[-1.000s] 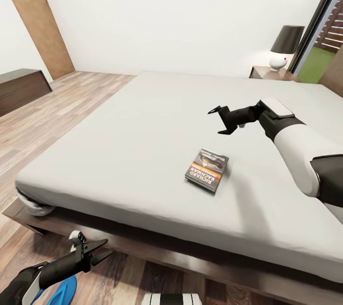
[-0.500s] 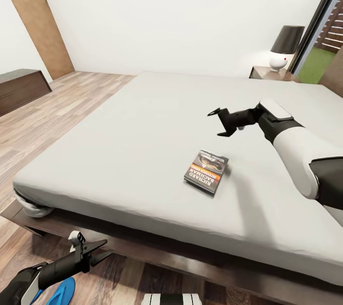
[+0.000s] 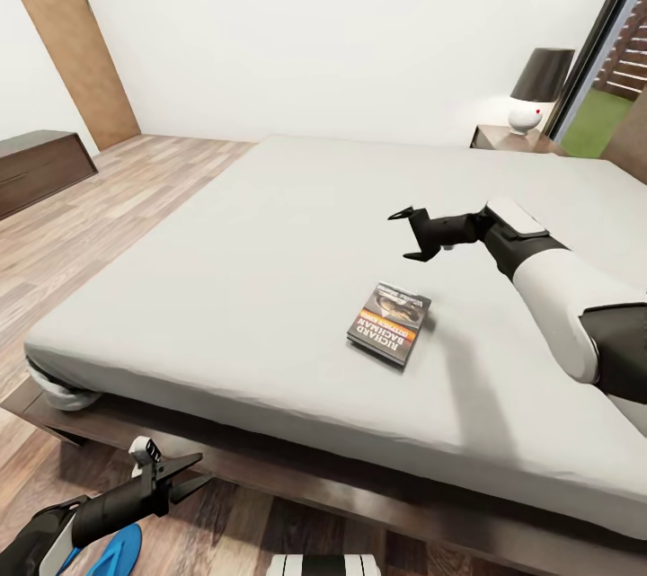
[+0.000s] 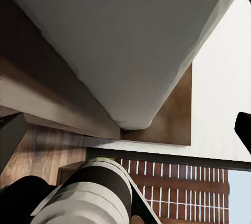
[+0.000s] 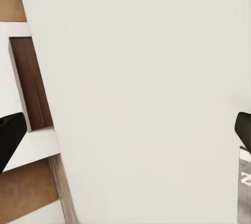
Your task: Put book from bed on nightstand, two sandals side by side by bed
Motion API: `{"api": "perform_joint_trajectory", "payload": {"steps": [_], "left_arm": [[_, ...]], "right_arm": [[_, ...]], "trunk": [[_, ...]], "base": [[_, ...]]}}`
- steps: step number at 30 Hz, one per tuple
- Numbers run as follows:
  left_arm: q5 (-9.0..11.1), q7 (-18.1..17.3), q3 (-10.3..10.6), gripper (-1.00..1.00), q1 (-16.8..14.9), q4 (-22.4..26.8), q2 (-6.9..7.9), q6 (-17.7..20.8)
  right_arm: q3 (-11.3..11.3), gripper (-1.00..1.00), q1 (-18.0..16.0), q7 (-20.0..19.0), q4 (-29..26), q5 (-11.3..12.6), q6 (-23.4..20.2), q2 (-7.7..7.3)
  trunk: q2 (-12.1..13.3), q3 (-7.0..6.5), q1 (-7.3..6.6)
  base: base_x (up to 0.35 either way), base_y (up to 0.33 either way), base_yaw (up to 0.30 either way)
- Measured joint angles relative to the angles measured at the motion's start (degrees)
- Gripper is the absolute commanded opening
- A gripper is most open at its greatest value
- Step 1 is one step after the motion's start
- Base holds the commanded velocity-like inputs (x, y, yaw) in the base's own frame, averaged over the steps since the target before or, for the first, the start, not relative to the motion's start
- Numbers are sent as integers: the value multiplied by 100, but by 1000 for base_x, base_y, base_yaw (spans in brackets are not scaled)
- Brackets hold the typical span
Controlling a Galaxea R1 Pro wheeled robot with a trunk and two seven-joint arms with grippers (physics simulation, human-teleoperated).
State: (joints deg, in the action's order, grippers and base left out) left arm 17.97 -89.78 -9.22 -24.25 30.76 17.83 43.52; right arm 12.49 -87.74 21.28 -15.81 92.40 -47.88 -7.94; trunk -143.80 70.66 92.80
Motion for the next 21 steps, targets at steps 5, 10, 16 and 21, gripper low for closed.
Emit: {"api": "perform_joint_trajectory", "payload": {"steps": [5,10,16,21], "left_arm": [[0,0,0,100,0,-1,0,0],[0,0,0,100,0,-1,0,0],[9,0,0,100,0,-1,-5,0],[19,0,0,100,0,-1,-12,0]], "right_arm": [[1,100,21,-99,227,11,2,10],[-6,100,28,-286,353,-7,10,13],[-8,100,43,-509,435,-22,10,4],[-6,100,62,-700,556,-21,13,0]], "trunk": [[0,0,0],[0,0,0],[0,0,0],[0,0,0]], "base": [[0,0,0],[0,0,0],[0,0,0],[0,0,0]]}}
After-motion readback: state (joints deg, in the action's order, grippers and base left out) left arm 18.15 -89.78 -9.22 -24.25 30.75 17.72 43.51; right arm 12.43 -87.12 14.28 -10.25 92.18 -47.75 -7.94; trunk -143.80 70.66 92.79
